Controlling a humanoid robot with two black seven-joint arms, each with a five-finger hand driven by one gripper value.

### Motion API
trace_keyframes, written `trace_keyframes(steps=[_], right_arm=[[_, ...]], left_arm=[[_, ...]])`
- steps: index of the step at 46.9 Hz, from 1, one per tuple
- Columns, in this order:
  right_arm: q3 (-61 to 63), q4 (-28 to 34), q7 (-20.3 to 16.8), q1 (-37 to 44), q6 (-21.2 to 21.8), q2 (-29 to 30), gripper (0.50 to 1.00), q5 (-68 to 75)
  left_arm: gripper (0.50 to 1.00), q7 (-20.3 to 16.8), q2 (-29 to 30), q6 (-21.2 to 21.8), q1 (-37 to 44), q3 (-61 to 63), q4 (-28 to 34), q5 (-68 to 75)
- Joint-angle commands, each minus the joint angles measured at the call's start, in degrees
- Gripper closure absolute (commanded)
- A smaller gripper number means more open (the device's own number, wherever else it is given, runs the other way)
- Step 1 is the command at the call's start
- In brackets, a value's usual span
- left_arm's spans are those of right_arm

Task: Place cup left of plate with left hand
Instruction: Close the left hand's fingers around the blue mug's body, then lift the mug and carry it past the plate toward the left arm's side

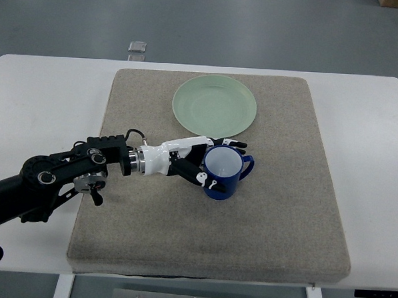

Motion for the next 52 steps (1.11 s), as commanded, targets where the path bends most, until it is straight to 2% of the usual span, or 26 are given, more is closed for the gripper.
trace_keyframes(steps=[1, 6, 10, 14, 16, 25, 28, 37, 52], right_arm=[[0.0, 0.0, 0.0, 0.0, 0.0, 0.0, 0.566, 0.0], [0.0, 0.0, 0.0, 0.0, 0.0, 0.0, 0.566, 0.0], [0.0, 0.0, 0.0, 0.0, 0.0, 0.0, 0.566, 0.0], [0.0, 0.0, 0.0, 0.0, 0.0, 0.0, 0.566, 0.0], [0.0, 0.0, 0.0, 0.0, 0.0, 0.0, 0.566, 0.0], [0.0, 0.0, 0.0, 0.1, 0.0, 0.0, 0.566, 0.0], [0.0, 0.0, 0.0, 0.1, 0.0, 0.0, 0.566, 0.0], [0.0, 0.0, 0.0, 0.1, 0.0, 0.0, 0.566, 0.0], [0.0, 0.0, 0.0, 0.0, 0.0, 0.0, 0.566, 0.0]], left_arm=[[0.516, 0.0, -0.7, 0.6, -0.2, 0.0, 1.1, -0.1], [0.542, 0.0, -0.8, 0.7, -0.3, 0.0, 1.3, -0.1], [0.602, -0.1, -0.8, 0.7, -0.4, 0.0, 1.3, -0.1], [0.611, -0.1, -1.1, 0.7, -0.4, 0.0, 1.3, -0.1], [0.647, -0.1, -1.1, 0.7, -0.4, 0.0, 1.3, -0.1], [0.722, -0.1, -1.1, 0.7, -0.6, 0.0, 1.3, -0.1], [0.797, -0.1, -1.1, 0.7, -0.6, 0.1, 1.3, -0.1], [0.868, -0.3, -1.1, 1.0, -0.6, -0.4, 1.2, -0.1], [0.870, -0.3, -1.0, 7.0, -1.2, -1.3, 1.1, -1.4]])
